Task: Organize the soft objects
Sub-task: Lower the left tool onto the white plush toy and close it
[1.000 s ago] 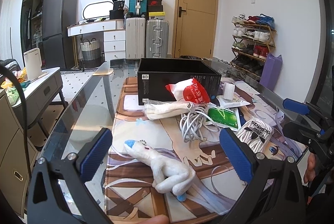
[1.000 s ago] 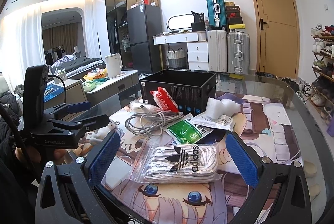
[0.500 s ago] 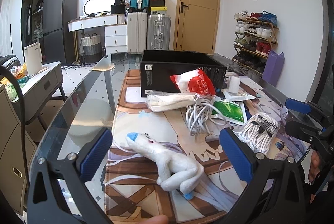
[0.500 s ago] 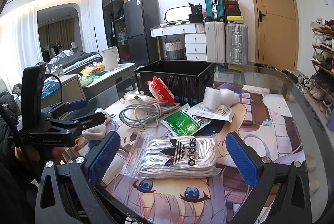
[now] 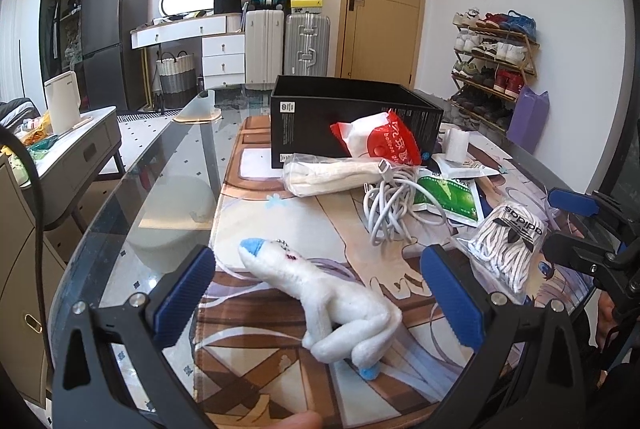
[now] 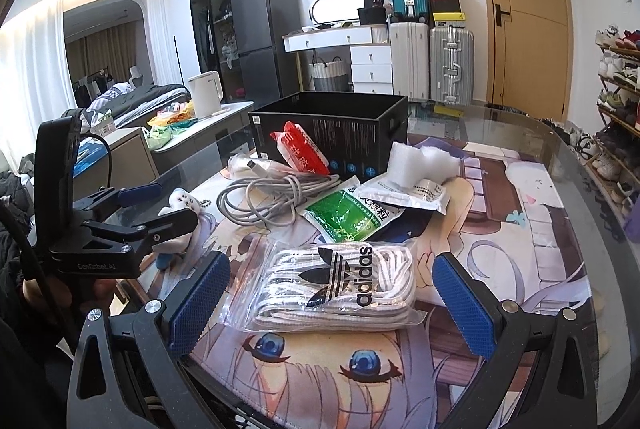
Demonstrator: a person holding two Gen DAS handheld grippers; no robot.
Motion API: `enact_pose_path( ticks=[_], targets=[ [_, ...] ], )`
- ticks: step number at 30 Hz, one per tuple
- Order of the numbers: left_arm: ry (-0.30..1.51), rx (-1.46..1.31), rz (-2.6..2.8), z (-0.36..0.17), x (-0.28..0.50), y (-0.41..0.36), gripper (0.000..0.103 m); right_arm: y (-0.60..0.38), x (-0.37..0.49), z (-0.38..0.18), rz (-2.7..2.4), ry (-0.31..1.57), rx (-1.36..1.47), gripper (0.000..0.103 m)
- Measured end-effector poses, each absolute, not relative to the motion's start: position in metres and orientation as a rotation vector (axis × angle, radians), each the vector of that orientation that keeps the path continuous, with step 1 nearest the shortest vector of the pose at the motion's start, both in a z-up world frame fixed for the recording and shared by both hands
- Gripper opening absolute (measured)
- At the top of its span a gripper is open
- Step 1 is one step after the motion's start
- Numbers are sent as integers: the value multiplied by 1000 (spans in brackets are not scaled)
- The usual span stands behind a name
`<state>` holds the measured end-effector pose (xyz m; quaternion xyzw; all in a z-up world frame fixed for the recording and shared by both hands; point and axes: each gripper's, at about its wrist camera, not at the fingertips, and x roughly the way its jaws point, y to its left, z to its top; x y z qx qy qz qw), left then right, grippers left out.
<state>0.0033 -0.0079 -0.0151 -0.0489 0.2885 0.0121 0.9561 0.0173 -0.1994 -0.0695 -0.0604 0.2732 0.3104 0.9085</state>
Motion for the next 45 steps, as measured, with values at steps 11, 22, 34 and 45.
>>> enact_pose_path(
  ticks=[11, 22, 34, 45],
  targets=[
    [625, -123, 17, -21, 10, -5, 103, -198, 28, -76, 634, 611, -112, 103],
    [637, -107, -10, -23, 11, -8, 95, -190, 36, -88, 620, 674, -155, 103],
    [658, -102, -47, -26, 13, -8, 50, -181, 46, -99, 615, 732, -178, 103],
    [652, -111, -71, -23, 11, -7, 37, -176, 47, -96, 626, 742, -191, 94]
  ],
)
